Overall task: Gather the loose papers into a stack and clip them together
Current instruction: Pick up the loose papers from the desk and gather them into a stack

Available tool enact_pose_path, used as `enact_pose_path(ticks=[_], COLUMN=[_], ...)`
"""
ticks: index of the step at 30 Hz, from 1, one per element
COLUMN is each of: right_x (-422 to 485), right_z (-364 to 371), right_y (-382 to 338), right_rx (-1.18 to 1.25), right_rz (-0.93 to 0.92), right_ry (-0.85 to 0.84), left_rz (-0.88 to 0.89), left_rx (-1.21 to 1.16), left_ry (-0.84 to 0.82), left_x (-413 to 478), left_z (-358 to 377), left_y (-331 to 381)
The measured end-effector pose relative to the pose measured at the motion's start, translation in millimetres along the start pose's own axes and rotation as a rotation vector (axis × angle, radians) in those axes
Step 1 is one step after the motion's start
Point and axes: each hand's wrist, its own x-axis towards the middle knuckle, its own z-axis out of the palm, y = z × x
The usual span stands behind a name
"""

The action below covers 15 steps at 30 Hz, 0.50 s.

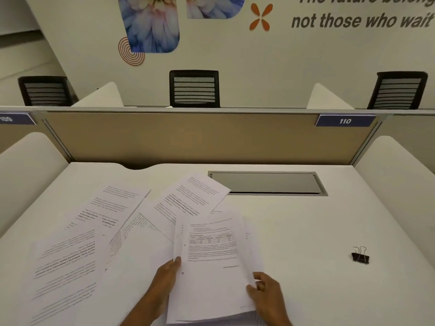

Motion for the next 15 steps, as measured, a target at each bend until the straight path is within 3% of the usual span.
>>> enact_pose_path(ticks=[4,7,11,15], right_x=[-5.6,-1.1,15.3,37.8], right_z=[27.5,29.1,30.9,45.3], right_y=[-17.8,-25.7,-42.4,-73.6], right_rx=[-0.077,-0.143,-0.117,-0.101], right_rz=[0.006,-0.022,-0.045,-0.112], right_ry=[-0.060,-0.011,0.106,0.117], left_rz=[0.064,0.099,0.149,0.228], left_rx=[0.015,0.013,-0.105,-0.266], left_ry=[0.007,0.088,0.209,0.308], left_x=[-4.2,-3.0,3.1,15.1], left_z=[0.0,-8.7,-36.3,-71.4], left_y=[-1.4,0.7,11.3,24.8])
